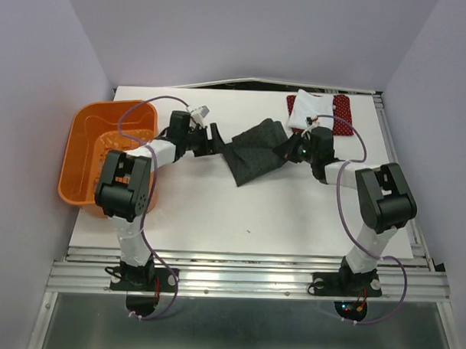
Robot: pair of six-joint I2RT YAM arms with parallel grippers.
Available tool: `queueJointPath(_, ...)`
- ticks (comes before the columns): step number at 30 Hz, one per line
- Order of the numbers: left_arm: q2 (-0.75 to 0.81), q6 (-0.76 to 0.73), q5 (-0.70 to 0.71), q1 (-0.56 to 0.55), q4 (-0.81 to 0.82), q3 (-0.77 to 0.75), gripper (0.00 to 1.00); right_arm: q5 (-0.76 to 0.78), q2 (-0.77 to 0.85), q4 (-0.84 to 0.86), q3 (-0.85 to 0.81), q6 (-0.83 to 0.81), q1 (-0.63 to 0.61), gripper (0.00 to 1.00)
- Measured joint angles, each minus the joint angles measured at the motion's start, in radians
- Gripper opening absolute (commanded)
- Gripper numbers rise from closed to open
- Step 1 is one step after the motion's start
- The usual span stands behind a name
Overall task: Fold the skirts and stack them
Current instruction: Neatly place the folded skirt to the corner
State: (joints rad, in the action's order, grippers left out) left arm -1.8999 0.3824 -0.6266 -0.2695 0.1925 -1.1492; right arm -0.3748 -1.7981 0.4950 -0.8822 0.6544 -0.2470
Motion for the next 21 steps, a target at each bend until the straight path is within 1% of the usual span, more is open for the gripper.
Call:
queueJointPath(4, 0.108, -0.068, 0.066, 0.069, -0.034, 0.02, 0.82, 0.008, -0.064, -0.037, -0.117, -0.086, -0.003, 0.01)
queueJointPath(5, 0.134, -0.08, 0.076, 0.083, -0.036, 0.024, 0.82, 0.015, -0.101, -0.053, -0.167, -0.121, -0.003, 0.01)
queueJointPath(8, 0.195, -0.123, 0.1, 0.093, -0.039, 0.036, 0.83, 0.042, -0.177, -0.088, -0.271, -0.204, -0.003, 0.01)
queueJointPath(9, 0.207, -0.132, 0.101, 0.092, -0.04, 0.037, 0.92, 0.055, -0.204, -0.097, -0.303, -0.24, -0.003, 0.01)
queueJointPath(10, 0.215, -0.143, 0.101, 0.088, -0.042, 0.038, 0.92, 0.058, -0.212, -0.101, -0.315, -0.256, -0.003, 0.01)
queueJointPath(11, 0.222, -0.158, 0.101, 0.086, -0.043, 0.038, 0.98, 0.073, -0.23, -0.112, -0.341, -0.287, -0.003, 0.01)
queueJointPath(12, 0.225, -0.168, 0.101, 0.085, -0.047, 0.038, 0.99, 0.085, -0.242, -0.123, -0.365, -0.316, -0.003, 0.01)
queueJointPath(16, 0.226, -0.208, 0.101, 0.08, -0.089, 0.038, 0.99, 0.11, -0.283, -0.137, -0.453, -0.389, -0.002, 0.01)
queueJointPath(21, 0.226, -0.243, 0.099, 0.08, -0.114, 0.038, 0.99, 0.137, -0.293, -0.151, -0.531, -0.458, 0.002, 0.01)
